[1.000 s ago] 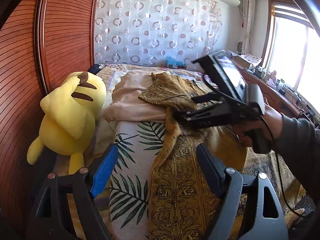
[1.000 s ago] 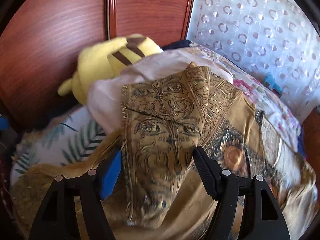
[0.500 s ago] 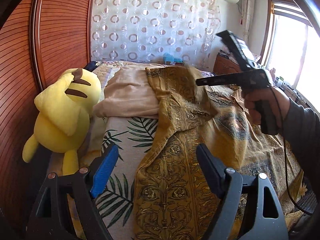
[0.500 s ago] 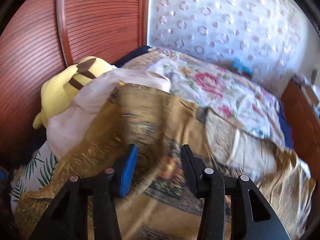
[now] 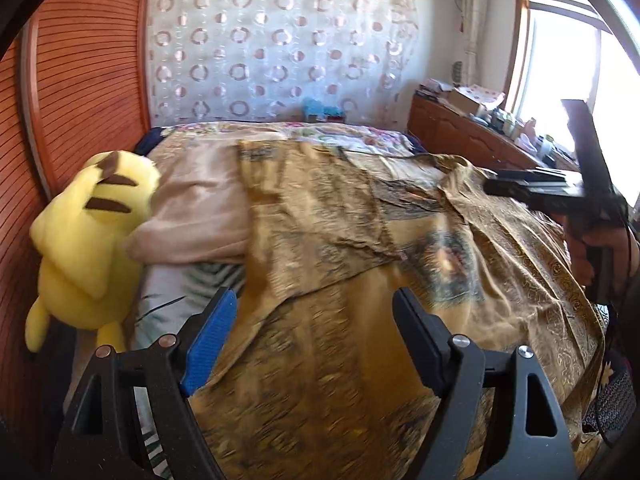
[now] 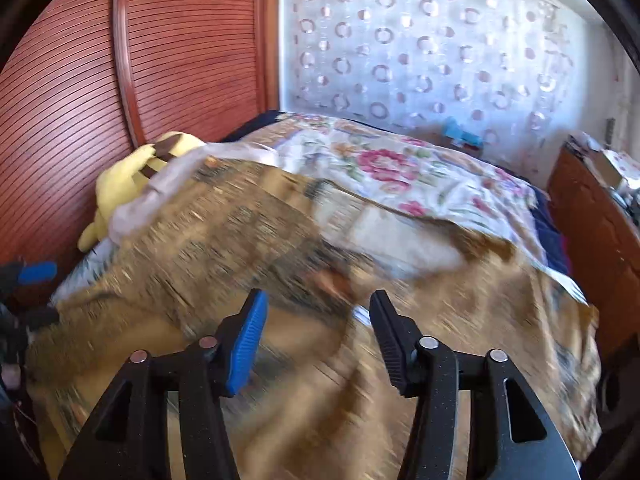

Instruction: Fold small clothes

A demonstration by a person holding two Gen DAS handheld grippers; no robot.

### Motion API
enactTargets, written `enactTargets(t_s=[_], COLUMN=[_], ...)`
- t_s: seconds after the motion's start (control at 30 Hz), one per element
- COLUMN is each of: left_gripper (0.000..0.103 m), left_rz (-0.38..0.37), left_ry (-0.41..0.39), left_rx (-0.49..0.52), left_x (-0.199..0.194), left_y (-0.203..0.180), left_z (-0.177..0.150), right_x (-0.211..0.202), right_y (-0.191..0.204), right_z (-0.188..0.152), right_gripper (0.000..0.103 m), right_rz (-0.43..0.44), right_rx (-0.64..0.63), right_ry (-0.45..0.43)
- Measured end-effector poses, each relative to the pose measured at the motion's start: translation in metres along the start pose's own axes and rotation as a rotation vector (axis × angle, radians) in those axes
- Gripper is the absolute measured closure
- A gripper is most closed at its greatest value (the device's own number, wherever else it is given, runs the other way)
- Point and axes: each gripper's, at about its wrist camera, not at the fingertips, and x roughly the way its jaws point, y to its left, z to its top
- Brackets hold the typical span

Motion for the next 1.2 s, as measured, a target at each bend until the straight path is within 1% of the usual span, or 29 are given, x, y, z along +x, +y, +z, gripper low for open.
enactTargets(t_s=[0.07,0.1,0.27,0.3,0.47,0.63,0.77,0.83,0.93,1.07,1.1,1.2], left_gripper=[0.022,0.022,0.022,0.022,0.022,0.022,0.022,0.022,0.022,0.022,0.022,0.022], left_rz=[-0.017,-0.019,-0.05,-0.055,-0.094,-0.107,-0.122,-0.13,-0.139,-0.159,-0.166,-0.178], left_ry=[0.012,0.016,0.035,0.041,0.093,0.14,0.166,0.178,0.191,0.2,0.203,0.219], left_rx=[0.026,0.035,0.108,0.123,0.198,0.235,0.256,0.263,0.273,0.283,0.284,0.288], left_x=[0.009,0.012,0.035,0.039,0.068,0.096,0.114,0.12,0.13,0.141,0.142,0.15], left_y=[-0.014,-0.018,-0.055,-0.062,-0.098,-0.125,-0.143,-0.151,-0.161,-0.174,-0.176,-0.18], left_z=[0.008,0.011,0.029,0.031,0.042,0.052,0.062,0.066,0.071,0.079,0.08,0.081], right_x=[-0.015,-0.018,-0.042,-0.043,-0.064,-0.076,-0.08,-0.076,-0.071,-0.072,-0.071,-0.071], right_y=[-0.016,-0.021,-0.079,-0.085,-0.144,-0.182,-0.201,-0.201,-0.201,-0.196,-0.202,-0.193], right_z=[-0.017,-0.021,-0.054,-0.056,-0.091,-0.114,-0.131,-0.128,-0.129,-0.141,-0.139,-0.14], right_gripper=[0.036,0.036,0.035,0.035,0.035,0.035,0.035,0.035,0.035,0.035,0.035,0.035], right_rz=[-0.051,-0.063,-0.151,-0.162,-0.244,-0.297,-0.293,-0.273,-0.228,-0.153,-0.142,-0.115], right_rx=[0.011,0.019,0.097,0.106,0.213,0.328,0.402,0.432,0.47,0.518,0.524,0.527], right_ry=[0.002,0.007,0.04,0.043,0.064,0.084,0.098,0.104,0.112,0.133,0.136,0.143])
